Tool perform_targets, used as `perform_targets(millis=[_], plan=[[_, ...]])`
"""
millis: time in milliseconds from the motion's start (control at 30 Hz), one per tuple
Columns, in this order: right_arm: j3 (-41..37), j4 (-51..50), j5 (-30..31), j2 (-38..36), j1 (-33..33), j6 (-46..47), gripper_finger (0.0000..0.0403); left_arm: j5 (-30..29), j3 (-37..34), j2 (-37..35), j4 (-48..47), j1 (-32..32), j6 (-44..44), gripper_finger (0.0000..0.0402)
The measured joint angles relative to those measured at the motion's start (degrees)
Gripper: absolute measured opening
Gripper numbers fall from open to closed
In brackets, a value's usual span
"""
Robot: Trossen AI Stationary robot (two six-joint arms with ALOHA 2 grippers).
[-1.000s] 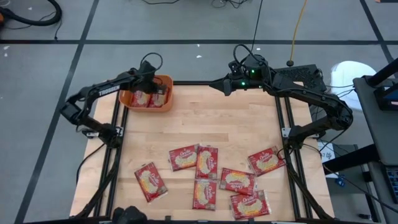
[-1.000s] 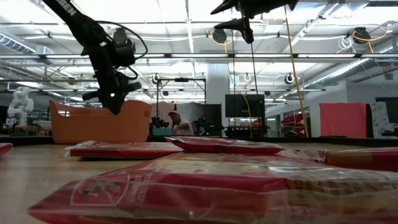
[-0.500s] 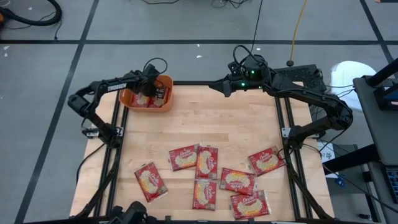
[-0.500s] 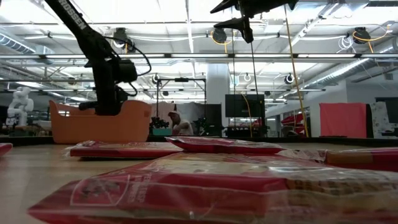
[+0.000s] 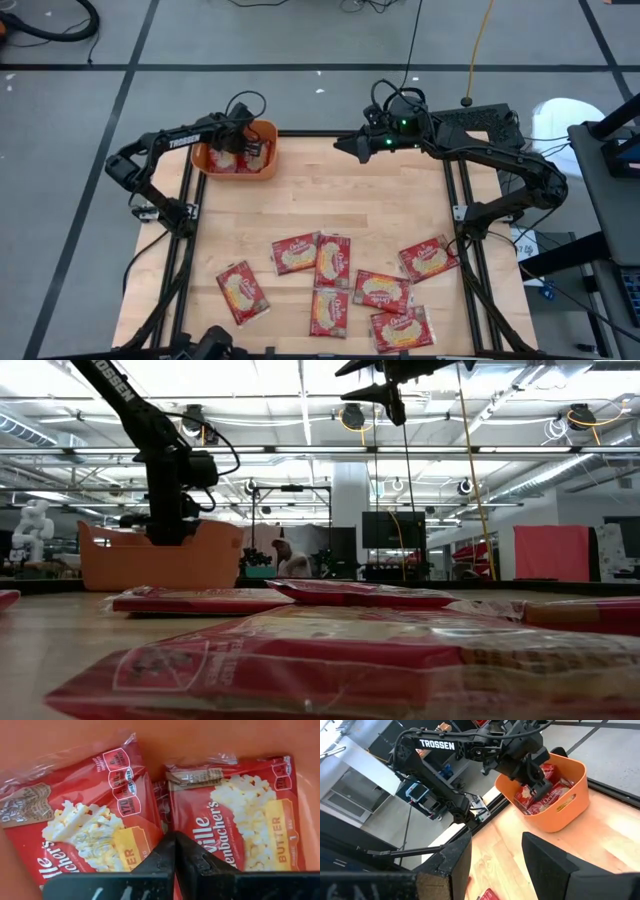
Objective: Sort popcorn bags into baskets
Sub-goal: Stack the red popcorn bag on top of the red popcorn bag in the orange bin, then adjust the red popcorn bag in the orange bin
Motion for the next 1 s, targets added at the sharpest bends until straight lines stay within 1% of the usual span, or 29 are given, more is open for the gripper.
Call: perform_targets(millis=[133,233,333,400,500,567,667,733,800,867,1000], plan=[[0.00,-0.87,0.00,-0.01,-0.02,-0.21,0.0167,2.33,-0.02,0.00,-0.29,-0.40,0.20,0.0023],[-0.02,-0.94,0.01,0.00,-0.02,-0.37,0.0167,4.61,-0.09,-0.68,-0.34,-0.62,2.15,0.0024],[-0.02,-0.94,-0.01,-0.01,-0.02,-0.37,0.0167,4.84,-0.09,-2.92,-0.75,-0.64,2.16,0.0021],[-0.02,-0.94,-0.01,0.00,-0.01,-0.26,0.0167,3.85,-0.09,-5.11,-0.95,-0.39,1.92,0.0016],[-0.02,-0.94,-0.02,0.00,0.00,0.01,0.0167,3.82,-0.09,-8.80,0.49,0.44,2.08,0.0010],[-0.02,-0.92,-0.05,0.00,0.14,0.02,0.0167,6.15,-0.09,-11.04,1.97,0.61,4.13,0.0007],[-0.02,-0.94,-0.01,0.00,0.39,-0.06,0.0167,11.37,-0.08,-13.63,2.21,0.30,6.36,0.0006],[-0.02,-1.21,-0.03,0.00,0.62,0.12,0.0167,14.42,-0.07,-14.42,1.30,-0.56,7.20,0.0007],[-0.02,-1.79,-0.02,0.00,0.71,0.81,0.0167,15.70,-0.07,-14.42,-0.62,-1.69,7.57,0.0011],[-0.02,-2.25,-0.03,0.00,0.74,1.08,0.0167,15.03,-0.07,-14.16,-3.20,-2.98,7.50,0.0013],[-0.02,-2.95,-0.02,0.00,0.81,1.14,0.0167,10.02,-0.09,-11.94,-3.30,-5.71,6.89,0.0007]])
